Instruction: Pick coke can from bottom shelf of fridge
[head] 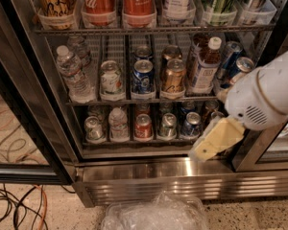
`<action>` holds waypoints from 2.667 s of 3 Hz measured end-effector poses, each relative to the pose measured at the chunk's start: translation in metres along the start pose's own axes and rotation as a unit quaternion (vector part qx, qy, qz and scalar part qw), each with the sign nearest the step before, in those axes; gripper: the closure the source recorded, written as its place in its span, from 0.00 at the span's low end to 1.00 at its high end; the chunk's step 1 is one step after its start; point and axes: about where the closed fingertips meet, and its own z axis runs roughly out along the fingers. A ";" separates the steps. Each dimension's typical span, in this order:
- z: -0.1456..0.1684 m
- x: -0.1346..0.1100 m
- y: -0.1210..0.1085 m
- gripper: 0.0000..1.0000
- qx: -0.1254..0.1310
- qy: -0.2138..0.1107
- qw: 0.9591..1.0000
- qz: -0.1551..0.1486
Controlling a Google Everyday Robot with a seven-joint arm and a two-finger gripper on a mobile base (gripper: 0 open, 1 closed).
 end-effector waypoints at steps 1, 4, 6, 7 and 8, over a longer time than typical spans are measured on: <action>0.061 -0.008 0.021 0.00 -0.013 -0.026 0.997 0.069; 0.085 -0.024 0.015 0.00 -0.003 -0.083 0.991 0.101; 0.173 -0.048 0.071 0.00 -0.054 -0.188 0.963 0.184; 0.205 -0.058 0.095 0.00 -0.050 -0.212 0.952 0.215; 0.235 -0.057 0.097 0.00 -0.041 -0.238 0.933 0.268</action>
Offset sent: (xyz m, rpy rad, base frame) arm 0.0013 0.0353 -0.0420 0.0803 0.0471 -0.0803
